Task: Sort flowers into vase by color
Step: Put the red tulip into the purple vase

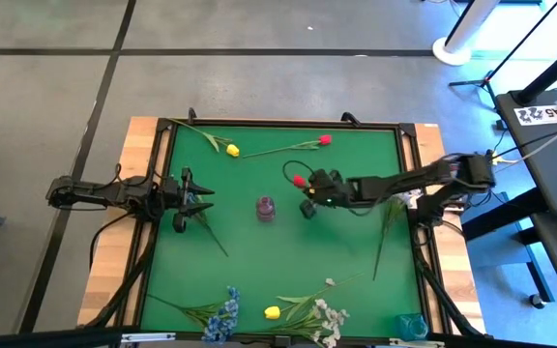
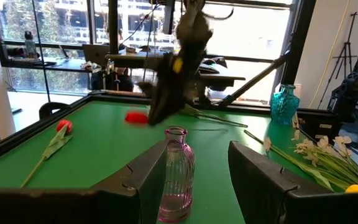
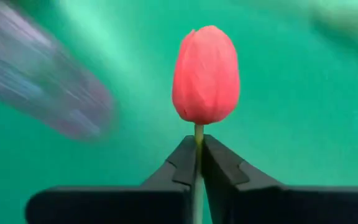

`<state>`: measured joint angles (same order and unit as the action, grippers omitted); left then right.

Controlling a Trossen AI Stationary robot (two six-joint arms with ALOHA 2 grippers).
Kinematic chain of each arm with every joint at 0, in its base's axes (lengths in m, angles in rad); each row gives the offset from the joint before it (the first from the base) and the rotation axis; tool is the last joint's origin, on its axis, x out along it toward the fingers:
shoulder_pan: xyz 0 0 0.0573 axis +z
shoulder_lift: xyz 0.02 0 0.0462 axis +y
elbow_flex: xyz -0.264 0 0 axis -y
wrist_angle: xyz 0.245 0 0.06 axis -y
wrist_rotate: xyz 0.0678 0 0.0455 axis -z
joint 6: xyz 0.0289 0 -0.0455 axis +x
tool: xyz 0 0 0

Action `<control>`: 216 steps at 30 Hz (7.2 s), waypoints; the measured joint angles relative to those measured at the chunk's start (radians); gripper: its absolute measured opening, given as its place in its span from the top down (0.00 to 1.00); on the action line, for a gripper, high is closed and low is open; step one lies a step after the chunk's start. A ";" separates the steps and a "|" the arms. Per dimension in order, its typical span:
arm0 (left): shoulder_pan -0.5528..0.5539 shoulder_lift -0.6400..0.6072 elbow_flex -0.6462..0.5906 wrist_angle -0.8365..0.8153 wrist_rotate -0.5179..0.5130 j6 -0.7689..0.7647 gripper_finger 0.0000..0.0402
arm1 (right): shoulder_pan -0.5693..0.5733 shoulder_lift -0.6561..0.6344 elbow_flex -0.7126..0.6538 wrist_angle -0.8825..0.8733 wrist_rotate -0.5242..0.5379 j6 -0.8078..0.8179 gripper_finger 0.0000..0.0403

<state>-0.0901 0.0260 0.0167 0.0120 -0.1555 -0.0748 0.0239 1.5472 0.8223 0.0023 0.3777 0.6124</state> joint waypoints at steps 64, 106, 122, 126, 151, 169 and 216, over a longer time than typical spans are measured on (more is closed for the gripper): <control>0.000 0.000 0.000 0.000 -0.005 0.000 0.58 | 0.125 0.122 0.492 -0.114 0.180 -0.514 0.55; 0.000 0.000 0.000 0.000 -0.008 0.000 0.58 | -0.568 0.369 0.230 -0.037 -0.091 0.719 0.58; 0.000 0.000 0.000 0.001 -0.009 0.000 0.58 | -0.575 0.421 0.238 0.049 0.012 0.793 0.77; 0.000 0.000 0.000 0.001 -0.009 0.000 0.58 | -0.574 0.418 0.238 0.052 0.025 0.650 0.94; 0.000 0.000 0.000 0.002 -0.011 0.000 0.58 | -0.008 -0.067 0.195 -0.902 -0.181 0.118 0.96; 0.000 0.000 0.000 0.002 -0.011 0.000 0.58 | 0.108 0.180 0.100 -0.586 -0.284 0.243 0.72; 0.000 0.000 0.000 0.002 -0.011 0.000 0.58 | 0.196 0.142 0.530 0.656 0.206 -0.888 0.98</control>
<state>-0.0899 0.0259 0.0168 0.0143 -0.1665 -0.0748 0.2199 1.6887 1.3522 0.6586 0.5841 -0.2759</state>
